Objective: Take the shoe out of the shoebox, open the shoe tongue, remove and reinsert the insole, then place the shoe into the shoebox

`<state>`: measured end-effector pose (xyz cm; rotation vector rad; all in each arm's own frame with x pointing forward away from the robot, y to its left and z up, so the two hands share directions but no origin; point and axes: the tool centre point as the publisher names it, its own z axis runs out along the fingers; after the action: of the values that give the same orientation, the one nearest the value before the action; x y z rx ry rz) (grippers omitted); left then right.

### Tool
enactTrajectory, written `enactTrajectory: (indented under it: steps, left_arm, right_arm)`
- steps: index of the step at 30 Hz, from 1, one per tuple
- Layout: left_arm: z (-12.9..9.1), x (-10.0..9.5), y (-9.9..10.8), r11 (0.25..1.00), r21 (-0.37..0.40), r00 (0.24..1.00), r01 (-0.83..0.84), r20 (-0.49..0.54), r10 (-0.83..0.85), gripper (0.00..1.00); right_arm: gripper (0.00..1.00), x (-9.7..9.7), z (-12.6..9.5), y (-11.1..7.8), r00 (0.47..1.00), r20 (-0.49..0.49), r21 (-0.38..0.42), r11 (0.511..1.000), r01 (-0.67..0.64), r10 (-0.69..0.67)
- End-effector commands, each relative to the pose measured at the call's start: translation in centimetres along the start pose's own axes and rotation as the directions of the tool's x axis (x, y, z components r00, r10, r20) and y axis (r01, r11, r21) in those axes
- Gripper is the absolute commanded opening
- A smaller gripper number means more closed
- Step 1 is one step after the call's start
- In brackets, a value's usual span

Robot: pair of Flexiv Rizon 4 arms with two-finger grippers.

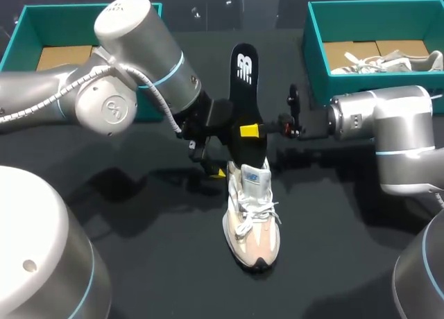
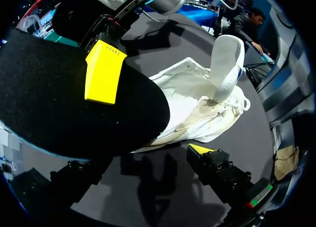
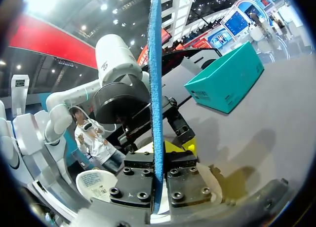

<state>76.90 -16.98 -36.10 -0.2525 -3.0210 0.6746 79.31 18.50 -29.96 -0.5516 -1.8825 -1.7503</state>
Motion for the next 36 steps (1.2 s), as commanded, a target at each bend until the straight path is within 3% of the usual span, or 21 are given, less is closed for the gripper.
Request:
enactTrajectory:
  steps: [1,36]
  left_arm:
    - [0.1,0.0,0.0,1.0,-0.001,1.0,-0.001,0.0,0.001,1.0]
    - [0.1,0.0,0.0,1.0,-0.001,1.0,-0.001,0.0,0.001,1.0]
  right_arm:
    - [0.0,0.1,0.1,-0.5,1.0,0.002,-0.001,1.0,-0.005,0.005]
    - [0.0,0.4,0.5,-4.2,0.984,0.04,-0.014,0.984,-0.175,0.175]
